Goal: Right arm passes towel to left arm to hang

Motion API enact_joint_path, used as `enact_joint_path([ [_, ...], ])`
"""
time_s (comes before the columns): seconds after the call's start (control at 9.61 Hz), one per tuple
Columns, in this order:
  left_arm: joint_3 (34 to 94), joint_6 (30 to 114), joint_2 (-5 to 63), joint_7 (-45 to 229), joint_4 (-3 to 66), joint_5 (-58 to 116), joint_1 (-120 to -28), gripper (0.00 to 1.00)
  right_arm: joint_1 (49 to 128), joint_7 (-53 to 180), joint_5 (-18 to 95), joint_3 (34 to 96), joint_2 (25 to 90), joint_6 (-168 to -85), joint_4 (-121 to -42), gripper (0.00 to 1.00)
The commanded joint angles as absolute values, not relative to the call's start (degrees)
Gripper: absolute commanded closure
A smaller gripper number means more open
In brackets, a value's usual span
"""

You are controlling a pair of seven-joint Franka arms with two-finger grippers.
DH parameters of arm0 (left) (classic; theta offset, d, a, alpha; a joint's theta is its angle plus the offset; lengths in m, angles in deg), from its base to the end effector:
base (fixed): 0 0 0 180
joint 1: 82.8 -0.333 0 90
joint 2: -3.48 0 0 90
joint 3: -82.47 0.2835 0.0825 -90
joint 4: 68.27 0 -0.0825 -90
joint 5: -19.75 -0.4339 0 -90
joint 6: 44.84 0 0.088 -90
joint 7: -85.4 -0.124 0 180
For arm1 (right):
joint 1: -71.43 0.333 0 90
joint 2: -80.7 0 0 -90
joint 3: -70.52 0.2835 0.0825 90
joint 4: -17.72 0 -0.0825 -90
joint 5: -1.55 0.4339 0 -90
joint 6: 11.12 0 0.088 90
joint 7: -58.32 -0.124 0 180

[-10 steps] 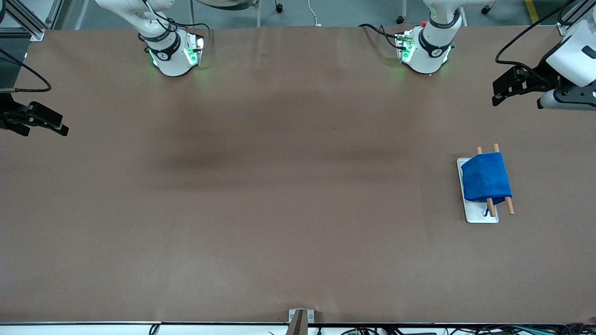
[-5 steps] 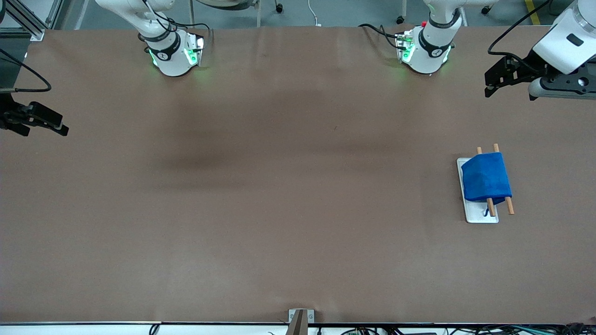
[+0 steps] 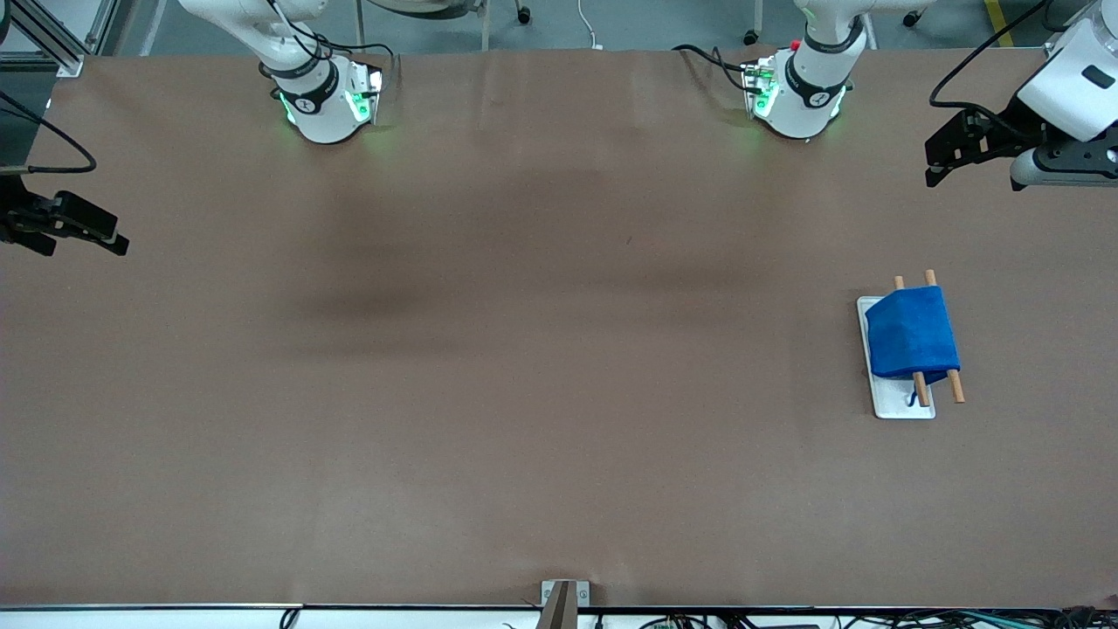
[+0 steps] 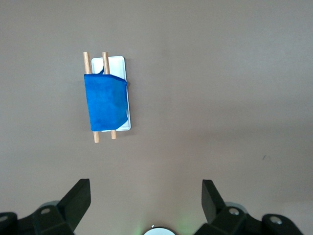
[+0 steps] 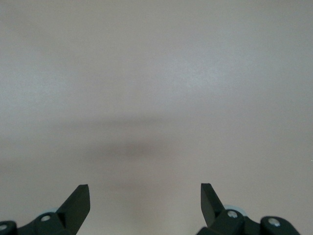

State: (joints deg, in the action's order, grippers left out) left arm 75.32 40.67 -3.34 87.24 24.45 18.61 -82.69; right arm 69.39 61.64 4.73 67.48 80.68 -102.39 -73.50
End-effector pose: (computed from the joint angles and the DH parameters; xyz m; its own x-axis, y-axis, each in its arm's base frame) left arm 0.5579 -0.0721 0.6125 0.9957 -0.0919 -0.0066 -0.0921 -0.9951 -0.0349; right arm 0.6045 -0.0469 0.5658 0.9995 -0.0320 0.0037 -0.0318 -0.9980 -0.0553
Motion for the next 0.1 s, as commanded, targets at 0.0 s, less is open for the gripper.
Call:
enact_joint_path([
  [0.0,75.26,40.76,-1.88,87.51,24.45,17.64,-82.36,0.00,68.62,61.49,3.84,68.06,81.14,-102.44,-74.13,0.00],
])
